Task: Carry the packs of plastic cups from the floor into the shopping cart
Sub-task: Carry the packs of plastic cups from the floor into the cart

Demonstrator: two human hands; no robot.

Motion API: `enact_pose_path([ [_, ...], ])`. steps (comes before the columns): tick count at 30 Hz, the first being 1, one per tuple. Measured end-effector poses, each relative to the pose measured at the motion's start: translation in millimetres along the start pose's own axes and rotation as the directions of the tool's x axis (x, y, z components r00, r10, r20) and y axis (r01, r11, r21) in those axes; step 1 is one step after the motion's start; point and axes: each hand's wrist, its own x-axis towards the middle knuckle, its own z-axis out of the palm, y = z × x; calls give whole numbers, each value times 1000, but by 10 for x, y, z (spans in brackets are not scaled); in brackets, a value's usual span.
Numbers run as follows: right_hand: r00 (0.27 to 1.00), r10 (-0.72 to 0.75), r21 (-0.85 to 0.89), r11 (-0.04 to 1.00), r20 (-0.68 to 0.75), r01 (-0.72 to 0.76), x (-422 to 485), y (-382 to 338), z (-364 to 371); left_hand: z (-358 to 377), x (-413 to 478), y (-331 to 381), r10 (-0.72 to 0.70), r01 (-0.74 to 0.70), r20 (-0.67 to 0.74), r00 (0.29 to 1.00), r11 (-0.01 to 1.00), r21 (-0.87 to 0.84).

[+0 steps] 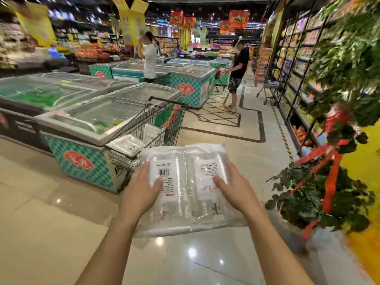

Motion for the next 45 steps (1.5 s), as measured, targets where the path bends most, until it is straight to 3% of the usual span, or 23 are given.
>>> enact_pose_path([
  [7,998,-51,48,998,31,50,1663,254,407,444,1448,-118,-47,48,-47,998,999,16],
  [12,993,-98,66,993,60,94,3009,458,647,820,2571,1,-6,14,-115,993,998,63],
  [21,967,-176,81,983,187,163,5186,472,1069,1252,4292,-107,-176,182,-183,967,983,18],
  [28,931,-256,57,966,259,250,6439,299,1747,1548,5505,-656,-250,248,-201,947,968,-38],
  [38,904,-225,160,971,363,178,8278,-58,3234,1607,7393,-1705,-340,335,-176,924,940,-59],
  [45,902,-55,348,931,428,-109,9106,-248,3925,1654,8241,-2214,-412,407,-158,897,911,-66],
])
